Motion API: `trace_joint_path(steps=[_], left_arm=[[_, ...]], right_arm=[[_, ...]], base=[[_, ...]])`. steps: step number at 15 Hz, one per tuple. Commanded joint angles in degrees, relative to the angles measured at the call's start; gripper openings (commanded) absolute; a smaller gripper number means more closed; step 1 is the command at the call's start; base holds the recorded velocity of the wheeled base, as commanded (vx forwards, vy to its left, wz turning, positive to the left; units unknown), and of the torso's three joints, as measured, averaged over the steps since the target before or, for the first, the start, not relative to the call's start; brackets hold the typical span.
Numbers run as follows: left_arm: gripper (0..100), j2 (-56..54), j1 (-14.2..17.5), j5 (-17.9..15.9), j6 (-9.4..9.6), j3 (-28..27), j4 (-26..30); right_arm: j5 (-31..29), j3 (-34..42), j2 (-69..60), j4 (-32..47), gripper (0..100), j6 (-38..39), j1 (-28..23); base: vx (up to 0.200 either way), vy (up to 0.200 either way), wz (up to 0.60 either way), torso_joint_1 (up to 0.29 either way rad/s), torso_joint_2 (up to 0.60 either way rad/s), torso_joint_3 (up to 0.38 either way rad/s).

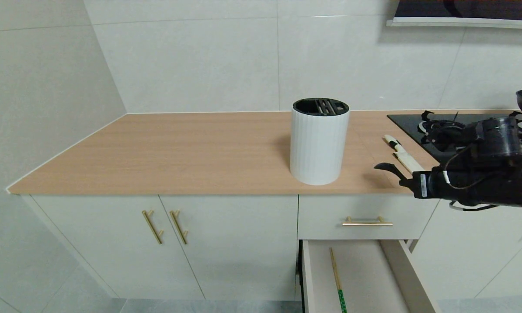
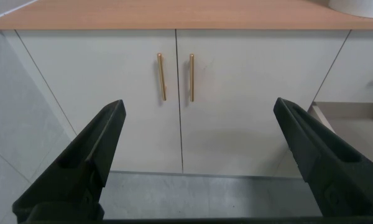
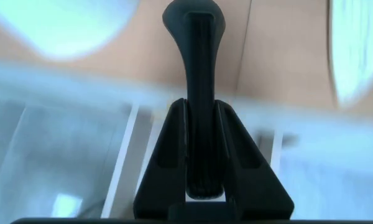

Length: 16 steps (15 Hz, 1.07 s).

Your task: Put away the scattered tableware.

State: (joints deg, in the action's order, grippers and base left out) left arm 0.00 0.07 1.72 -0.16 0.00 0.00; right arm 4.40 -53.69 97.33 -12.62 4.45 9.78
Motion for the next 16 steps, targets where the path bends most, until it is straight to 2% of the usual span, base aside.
trace_joint_path(steps=[1,7,11,16], left_arm=[[100,0.0,0.01,0.04,-0.02,0.0,0.0],[100,0.0,0.01,0.04,-0.02,0.0,0.0],[100,0.0,0.01,0.04,-0.02,0.0,0.0],[100,0.0,0.01,0.04,-0.02,0.0,0.0]], right_arm=[[-0.18,7.81,-7.51,0.58,0,0.56,0.42],[-2.12,14.58,-6.89,-2.32,0,0.74,4.73],[-2.2,16.69,-2.94,-5.93,0,0.65,4.73],[-2.2,17.12,-1.27,-6.37,0,0.56,4.81]], base=[[0.0,0.0,0.0,0.0,0.0,0.0],[0.0,0.0,0.0,0.0,0.0,0.0],[0.0,0.0,0.0,0.0,0.0,0.0],[0.0,0.0,0.0,0.0,0.0,0.0]])
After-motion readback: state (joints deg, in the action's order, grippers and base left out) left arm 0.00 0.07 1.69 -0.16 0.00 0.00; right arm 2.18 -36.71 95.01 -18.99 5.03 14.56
